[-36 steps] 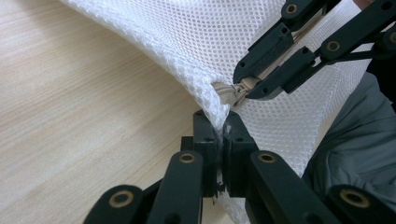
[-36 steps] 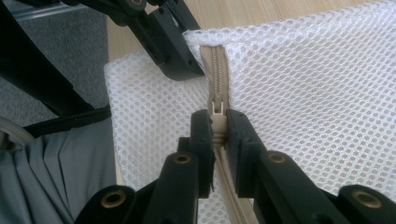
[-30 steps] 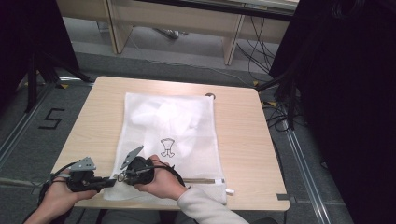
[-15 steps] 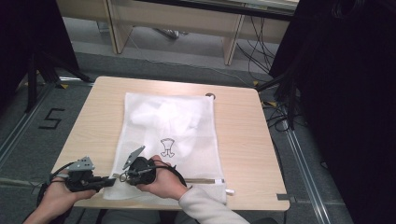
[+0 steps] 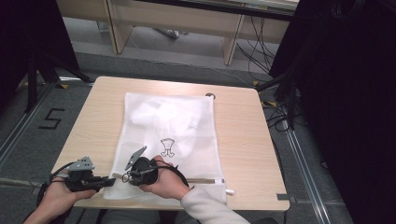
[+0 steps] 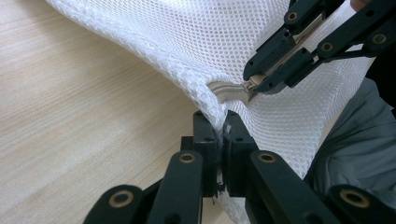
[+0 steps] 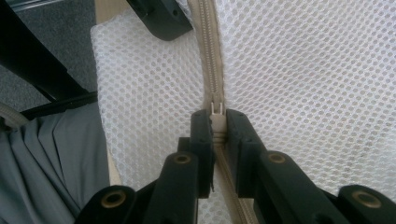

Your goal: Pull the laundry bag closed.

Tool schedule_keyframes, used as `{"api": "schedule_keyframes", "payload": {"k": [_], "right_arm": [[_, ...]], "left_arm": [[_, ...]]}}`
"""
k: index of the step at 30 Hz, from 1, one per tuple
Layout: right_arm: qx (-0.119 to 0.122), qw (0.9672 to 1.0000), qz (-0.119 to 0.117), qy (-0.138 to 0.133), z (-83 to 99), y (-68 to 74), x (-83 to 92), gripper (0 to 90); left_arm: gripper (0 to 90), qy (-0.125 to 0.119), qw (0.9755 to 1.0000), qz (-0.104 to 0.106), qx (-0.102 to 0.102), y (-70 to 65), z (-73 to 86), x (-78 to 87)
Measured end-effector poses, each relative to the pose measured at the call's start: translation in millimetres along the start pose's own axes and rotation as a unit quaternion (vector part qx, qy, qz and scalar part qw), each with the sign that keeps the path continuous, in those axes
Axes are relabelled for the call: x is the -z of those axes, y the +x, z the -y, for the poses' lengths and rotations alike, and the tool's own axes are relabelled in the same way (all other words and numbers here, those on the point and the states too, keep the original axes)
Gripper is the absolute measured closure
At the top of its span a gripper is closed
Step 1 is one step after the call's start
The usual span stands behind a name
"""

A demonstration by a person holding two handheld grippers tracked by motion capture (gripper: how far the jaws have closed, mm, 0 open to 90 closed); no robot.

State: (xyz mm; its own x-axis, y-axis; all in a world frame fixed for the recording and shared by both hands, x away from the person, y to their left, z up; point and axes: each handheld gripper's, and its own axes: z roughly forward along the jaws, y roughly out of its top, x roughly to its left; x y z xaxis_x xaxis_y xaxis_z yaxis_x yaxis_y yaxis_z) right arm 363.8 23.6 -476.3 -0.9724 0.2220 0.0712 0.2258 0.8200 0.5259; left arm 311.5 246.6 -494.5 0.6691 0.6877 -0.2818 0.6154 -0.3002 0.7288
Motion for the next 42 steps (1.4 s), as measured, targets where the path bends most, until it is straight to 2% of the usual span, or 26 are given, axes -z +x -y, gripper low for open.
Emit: {"api": "schedule_keyframes", "payload": {"k": [5,14,17,18,21,25,26,28,29,31,34,35,38,39,41,42], "right_arm": [[0.0,1.0,0.009,0.0,0.1,0.2,0.1,82.4],[0.001,1.0,0.009,0.005,1.1,1.0,2.4,82.4],[0.004,0.9999,0.013,0.008,1.7,0.7,2.6,82.4],[-0.004,0.9999,0.009,0.009,2.7,0.8,3.0,82.4],[0.002,0.9999,0.008,0.011,3.1,-0.2,4.1,82.4],[-0.003,0.9999,0.01,0.013,3.2,1.0,4.9,82.4],[0.003,0.9998,0.012,0.014,3.3,0.0,5.1,82.4],[0.005,0.9999,0.009,0.011,3.8,-0.5,4.9,82.4],[0.003,0.9999,0.001,0.014,4.2,-0.8,5.2,82.4],[-0.007,0.9998,0.01,0.013,5.4,-0.2,6.1,82.4],[-0.002,0.9998,0.009,0.016,5.4,-0.4,7.2,82.4],[-0.001,0.9998,0.01,0.018,5.3,-0.2,7.3,82.5],[0.0,0.9998,0.008,0.018,5.6,-0.5,7.1,82.4],[-0.008,0.9998,0.007,0.018,6.2,0.2,6.7,82.5],[-0.004,0.9997,0.008,0.023,6.9,-0.4,7.4,82.4],[-0.013,0.9997,0.01,0.021,7.4,0.2,6.7,82.4]], "left_arm": [[85.4,-0.001,1.0,0.0,-0.002,-0.2,-0.2,0.0],[85.4,0.002,1.0,0.001,-0.002,0.3,0.0,0.0],[85.3,0.0,1.0,-0.002,-0.002,0.4,0.2,-0.1],[85.3,-0.008,1.0,-0.003,-0.001,0.1,0.9,-1.3],[85.3,-0.006,1.0,-0.003,-0.001,0.2,0.6,-0.9],[85.3,-0.01,0.9999,-0.003,0.003,-0.2,0.8,-1.1],[85.3,0.002,1.0,-0.001,-0.002,0.9,-0.1,0.5],[85.3,0.002,1.0,-0.001,-0.003,0.8,-0.2,0.4],[85.3,0.002,1.0,-0.001,-0.002,0.9,-0.1,0.4],[85.3,-0.001,1.0,-0.001,0.001,0.6,0.0,0.1],[85.3,0.0,1.0,-0.002,-0.002,0.8,0.0,0.1],[85.3,-0.012,0.9999,-0.003,0.003,0.0,0.8,-1.4],[85.3,-0.001,1.0,-0.001,0.001,1.0,0.2,-0.1],[85.3,-0.001,1.0,-0.001,0.001,0.8,0.2,-0.2],[85.3,-0.002,1.0,-0.004,0.002,0.5,0.4,-0.3],[85.3,-0.009,0.9999,-0.005,0.004,0.2,1.0,-1.3]]}}
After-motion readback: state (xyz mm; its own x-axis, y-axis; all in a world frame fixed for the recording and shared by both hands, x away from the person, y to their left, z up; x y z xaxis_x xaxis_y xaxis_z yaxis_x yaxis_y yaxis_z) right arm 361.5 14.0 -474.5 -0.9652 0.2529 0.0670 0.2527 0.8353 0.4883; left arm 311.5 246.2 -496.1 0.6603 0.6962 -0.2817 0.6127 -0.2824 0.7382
